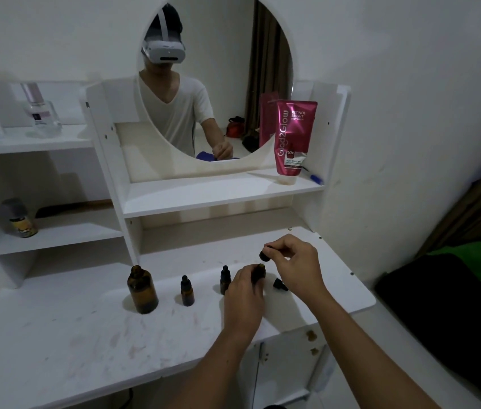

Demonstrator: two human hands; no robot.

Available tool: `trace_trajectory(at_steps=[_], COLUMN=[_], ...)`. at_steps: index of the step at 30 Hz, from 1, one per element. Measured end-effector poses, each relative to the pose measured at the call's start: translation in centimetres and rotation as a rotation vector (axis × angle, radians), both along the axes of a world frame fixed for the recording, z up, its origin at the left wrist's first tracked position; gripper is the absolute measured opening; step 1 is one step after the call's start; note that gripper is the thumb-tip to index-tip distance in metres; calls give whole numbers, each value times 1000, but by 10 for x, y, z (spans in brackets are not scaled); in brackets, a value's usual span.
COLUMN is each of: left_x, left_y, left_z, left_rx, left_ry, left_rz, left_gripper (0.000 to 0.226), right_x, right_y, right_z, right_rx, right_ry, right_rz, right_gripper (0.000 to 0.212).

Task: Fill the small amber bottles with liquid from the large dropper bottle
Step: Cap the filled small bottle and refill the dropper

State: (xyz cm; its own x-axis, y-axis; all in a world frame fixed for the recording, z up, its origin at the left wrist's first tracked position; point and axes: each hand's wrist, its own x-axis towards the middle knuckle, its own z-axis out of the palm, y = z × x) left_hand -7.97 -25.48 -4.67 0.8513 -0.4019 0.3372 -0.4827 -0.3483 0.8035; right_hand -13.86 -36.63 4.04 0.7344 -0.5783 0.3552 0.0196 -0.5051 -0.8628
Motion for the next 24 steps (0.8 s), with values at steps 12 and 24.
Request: trace_trajectory(at_steps=[12, 24], left_x=[0, 1], left_y=[1, 0], left_z=[0, -4], left_rx=[30, 16], left_ry=[-37, -20], left_rz=[8, 2], left_gripper=[24, 26], right_x=[2, -3], right_y=[3, 8], right_z=[2, 11], right_rx=[38, 12], right_ry=[48, -8], right_rz=[17, 12], right_gripper=[10, 11])
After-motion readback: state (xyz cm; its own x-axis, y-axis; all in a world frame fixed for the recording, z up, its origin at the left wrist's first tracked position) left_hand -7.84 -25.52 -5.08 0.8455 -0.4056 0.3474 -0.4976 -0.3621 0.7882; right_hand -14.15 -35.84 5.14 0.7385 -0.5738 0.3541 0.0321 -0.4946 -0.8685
